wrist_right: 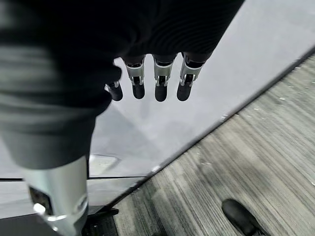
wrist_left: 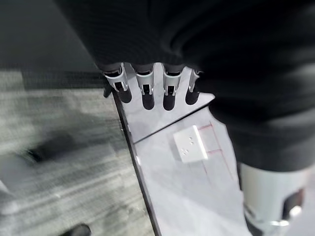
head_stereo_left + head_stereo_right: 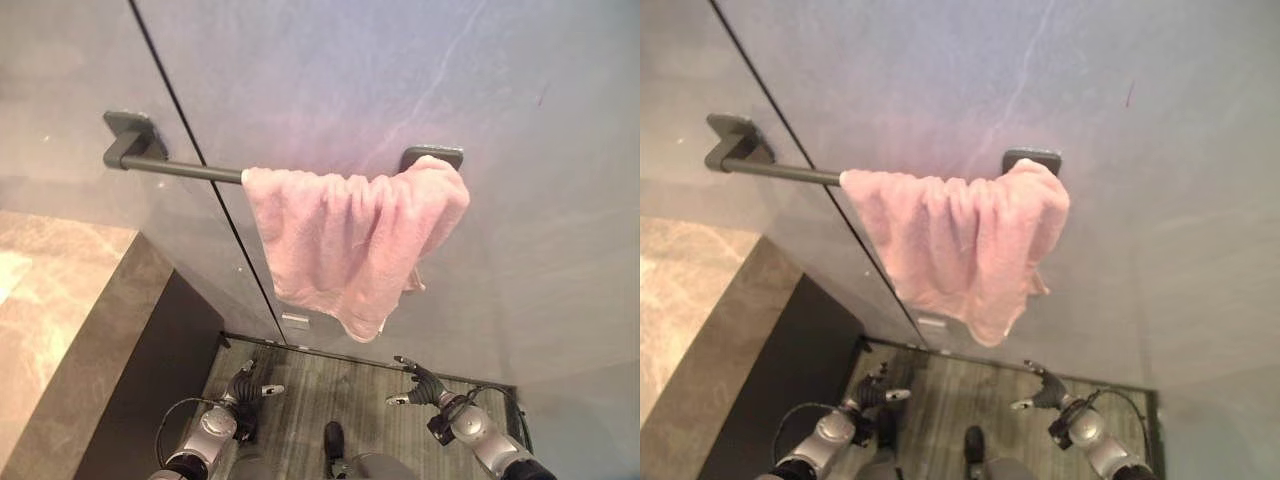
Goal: Put brush and paste in cup on sink, flatten towel.
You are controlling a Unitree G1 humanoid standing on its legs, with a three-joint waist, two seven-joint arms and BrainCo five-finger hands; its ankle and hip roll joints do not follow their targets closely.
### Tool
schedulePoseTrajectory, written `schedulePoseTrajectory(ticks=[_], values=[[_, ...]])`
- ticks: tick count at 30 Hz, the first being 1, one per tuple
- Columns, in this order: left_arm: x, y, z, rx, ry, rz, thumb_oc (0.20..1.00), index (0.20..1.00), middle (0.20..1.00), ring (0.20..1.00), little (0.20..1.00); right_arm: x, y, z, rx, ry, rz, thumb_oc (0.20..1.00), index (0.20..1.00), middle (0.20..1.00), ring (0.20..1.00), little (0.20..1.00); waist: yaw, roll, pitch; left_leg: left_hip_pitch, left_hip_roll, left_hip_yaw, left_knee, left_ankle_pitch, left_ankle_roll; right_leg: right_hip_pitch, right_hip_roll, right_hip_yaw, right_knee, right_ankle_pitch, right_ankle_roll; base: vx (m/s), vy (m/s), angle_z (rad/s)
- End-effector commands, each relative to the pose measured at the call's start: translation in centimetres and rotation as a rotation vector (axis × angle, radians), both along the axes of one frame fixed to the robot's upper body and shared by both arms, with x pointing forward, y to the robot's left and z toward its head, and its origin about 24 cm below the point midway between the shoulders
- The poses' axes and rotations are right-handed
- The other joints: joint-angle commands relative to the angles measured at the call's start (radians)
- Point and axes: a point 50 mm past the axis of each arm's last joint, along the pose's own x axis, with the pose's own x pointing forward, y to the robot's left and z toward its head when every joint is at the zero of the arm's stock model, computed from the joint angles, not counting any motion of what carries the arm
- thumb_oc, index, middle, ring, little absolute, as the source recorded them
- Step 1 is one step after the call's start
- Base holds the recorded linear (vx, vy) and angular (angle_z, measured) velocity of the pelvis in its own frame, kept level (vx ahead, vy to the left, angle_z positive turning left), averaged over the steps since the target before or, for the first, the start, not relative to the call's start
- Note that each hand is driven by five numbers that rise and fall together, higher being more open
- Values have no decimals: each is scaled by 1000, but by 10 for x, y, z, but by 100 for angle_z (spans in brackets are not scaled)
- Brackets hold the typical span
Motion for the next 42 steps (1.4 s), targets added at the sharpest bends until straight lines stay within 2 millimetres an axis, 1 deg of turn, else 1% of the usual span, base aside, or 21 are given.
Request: schedulePoseTrajectory(ticks=[1,5,8,9,10,11,12,14,16,20,23,26,27,31,32,33,36,38,40,41,42], values=[[4,14,9,52,-63,-26,1000,1000,1000,1000,1000,7,25,14,107,-89,45,1000,1000,1000,1000,1000,-9,-56,-32,84,-63,95,124,-66,58,-79,-157,132,166,-22,193,86,302,-71],[1,15,8,54,-57,-22,1000,1000,1000,1000,1000,12,34,15,113,-102,71,1000,1000,1000,1000,1000,3,-59,-33,103,-75,138,121,-82,78,-94,-170,141,183,-4,214,31,190,-69],[-1,17,8,56,-57,-11,1000,1000,1000,1000,1000,17,38,19,114,-129,80,1000,1000,1000,1000,1000,9,-58,-31,126,-75,163,106,-84,87,-111,-174,116,213,8,218,18,110,-35],[-4,20,8,56,-62,5,1000,1000,1000,1000,1000,19,39,21,112,-142,82,1000,1000,1000,1000,1000,23,-59,-34,140,-71,186,101,-92,85,-121,-212,39,199,31,221,9,39,-53],[-4,21,8,56,-62,5,1000,1000,1000,1000,1000,19,39,21,112,-142,82,1000,1000,1000,1000,1000,22,-59,-34,141,-71,185,101,-92,85,-118,-212,37,196,31,222,-7,-32,-60],[-4,23,10,56,-73,15,1000,1000,1000,1000,1000,23,40,25,107,-168,86,1000,1000,1000,1000,1000,35,-62,-36,147,-60,210,98,-96,78,-127,-265,-37,152,66,227,-10,-67,-47],[-5,24,10,59,-71,22,1000,1000,1000,1000,1000,24,41,26,108,-171,89,1000,1000,1000,1000,1000,30,-61,-33,148,-54,205,102,-97,77,-124,-264,-28,145,72,228,7,-72,-48],[-7,28,10,71,-72,16,1000,1000,1000,1000,1000,22,37,27,108,-176,83,1000,1000,1000,1000,1000,24,-73,-32,156,-53,193,119,-98,69,-101,-263,2,106,79,235,44,-50,-22],[-10,32,11,73,-78,19,1000,1000,1000,1000,1000,20,32,28,105,-180,78,1000,1000,1000,1000,1000,29,-79,-48,165,-47,194,111,-95,62,-79,-263,-4,72,92,241,45,-88,29],[-15,39,19,70,-110,-8,1000,1000,1000,1000,1000,12,13,32,107,-185,18,1000,1000,1000,1000,1000,35,-79,-74,189,-28,185,72,-76,46,-41,-247,-12,34,81,239,60,-82,11],[-15,43,27,90,-142,-43,1000,1000,1000,1000,1000,11,8,37,178,-206,-52,1000,1000,1000,1000,1000,35,-74,-78,201,-17,180,49,-62,36,-25,-241,-24,20,76,238,24,-61,-2],[-14,48,39,97,-189,-85,1000,1000,1000,1000,1000,12,7,42,258,-218,-95,1000,1000,1000,1000,1000,39,-66,-77,206,-9,173,30,-50,30,-21,-237,-31,19,70,236,5,-41,8],[-15,49,39,98,-188,-84,1000,1000,1000,1000,1000,12,7,42,259,-217,-95,1000,1000,1000,1000,1000,38,-67,-78,207,-9,172,29,-49,29,-20,-237,-32,19,70,236,-6,-17,9],[-10,60,62,125,-262,-160,1000,1000,1000,1000,1000,18,14,59,393,-257,-79,1000,1000,1000,1000,1000,46,-54,-79,215,-7,165,-9,-31,24,-15,-242,-43,12,70,239,-5,-1,2],[-10,60,62,125,-262,-160,1000,1000,1000,1000,1000,18,14,59,393,-257,-79,1000,1000,1000,1000,1000,46,-54,-79,215,-7,165,-9,-31,24,-15,-242,-43,12,70,239,-9,16,4],[-7,68,74,124,-301,-162,1000,1000,1000,1000,1000,21,17,69,484,-272,-76,1000,1000,1000,1000,1000,53,-50,-80,218,-9,161,-24,-24,23,-16,-246,-46,11,75,243,-9,20,5],[-3,77,88,143,-344,-170,1000,1000,1000,1000,1000,24,22,75,563,-252,-46,1000,1000,1000,1000,1000,63,-50,-83,217,-15,156,-45,-13,21,-16,-254,-55,7,81,248,-18,25,15],[1,86,105,154,-398,-172,1000,1000,1000,1000,1000,27,27,88,649,-259,-13,1000,1000,1000,1000,1000,73,-52,-81,207,-17,147,-58,-3,17,-17,-263,-68,1,89,253,-51,30,12],[4,88,116,156,-428,-200,1000,1000,1000,1000,1000,27,26,94,681,-261,-9,1000,1000,1000,1000,1000,77,-53,-81,196,-18,138,-63,1,12,-18,-270,-81,-5,94,256,-38,21,11],[4,89,117,156,-427,-200,1000,1000,1000,1000,1000,27,26,94,682,-260,-9,1000,1000,1000,1000,1000,76,-54,-82,195,-18,137,-63,1,12,-17,-270,-82,-6,94,256,-26,19,34],[9,88,129,153,-466,-233,1000,1000,1000,1000,1000,27,24,99,713,-267,-11,1000,1000,1000,1000,1000,79,-54,-82,186,-18,130,-63,3,7,-17,-275,-94,-12,99,258,-18,12,33]])
